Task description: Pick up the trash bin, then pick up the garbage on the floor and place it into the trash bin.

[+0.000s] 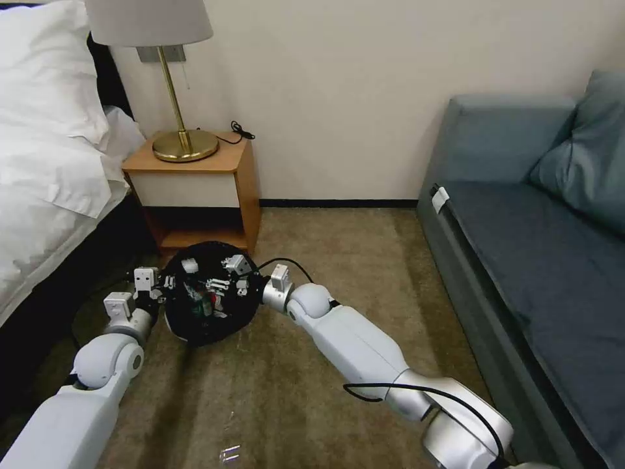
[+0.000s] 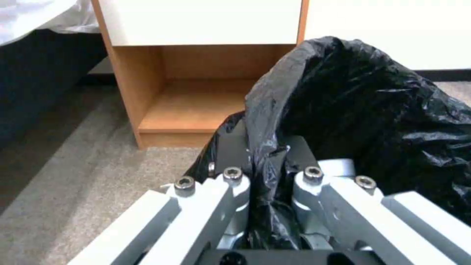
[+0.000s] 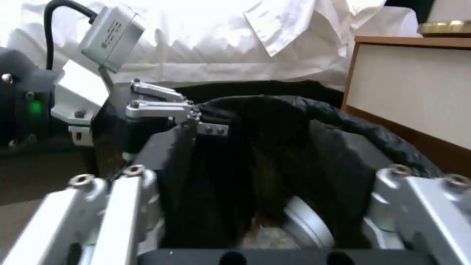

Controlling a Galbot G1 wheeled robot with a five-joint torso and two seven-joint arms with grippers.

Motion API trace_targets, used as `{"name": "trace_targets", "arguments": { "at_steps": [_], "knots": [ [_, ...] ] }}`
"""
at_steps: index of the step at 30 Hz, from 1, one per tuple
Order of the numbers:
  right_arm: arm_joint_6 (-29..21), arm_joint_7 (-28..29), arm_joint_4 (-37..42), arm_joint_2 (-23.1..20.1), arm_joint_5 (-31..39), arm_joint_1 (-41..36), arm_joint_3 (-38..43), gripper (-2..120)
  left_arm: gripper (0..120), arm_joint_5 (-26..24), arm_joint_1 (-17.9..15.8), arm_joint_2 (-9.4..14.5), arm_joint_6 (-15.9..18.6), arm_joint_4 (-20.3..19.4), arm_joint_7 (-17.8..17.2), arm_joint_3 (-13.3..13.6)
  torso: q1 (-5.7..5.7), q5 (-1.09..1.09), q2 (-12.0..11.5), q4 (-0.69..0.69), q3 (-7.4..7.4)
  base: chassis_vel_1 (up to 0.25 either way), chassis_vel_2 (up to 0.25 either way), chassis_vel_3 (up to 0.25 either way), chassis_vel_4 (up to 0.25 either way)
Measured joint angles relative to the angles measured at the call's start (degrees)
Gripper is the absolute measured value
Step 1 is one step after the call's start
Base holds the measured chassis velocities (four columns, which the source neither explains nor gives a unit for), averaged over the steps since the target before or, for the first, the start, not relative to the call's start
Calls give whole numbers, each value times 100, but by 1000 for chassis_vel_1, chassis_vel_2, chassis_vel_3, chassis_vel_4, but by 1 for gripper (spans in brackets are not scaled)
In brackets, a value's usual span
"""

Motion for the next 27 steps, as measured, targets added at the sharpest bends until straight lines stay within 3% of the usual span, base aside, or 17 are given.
{"name": "trace_targets", "arguments": {
  "at_steps": [8, 17, 27],
  "knots": [
    [-80, 240, 152, -101, -98, -174, 60, 98, 5, 39, 11, -9, -4, -11, -13, -11, 0, 1, 0, 2, 0, 0, 0, 0, 0],
    [-281, 631, 196, -709, -356, -405, 210, 100, 5, 60, 73, 30, 0, -55, -31, -49, 0, 2, 0, 0, 0, 0, 0, 0, 0],
    [-321, 818, -20, -1026, -708, -653, 535, 100, 5, 92, 97, 9, 6, -55, -31, -55, 0, 2, 0, 1, 0, 0, 0, 0, 0]
  ]
}}
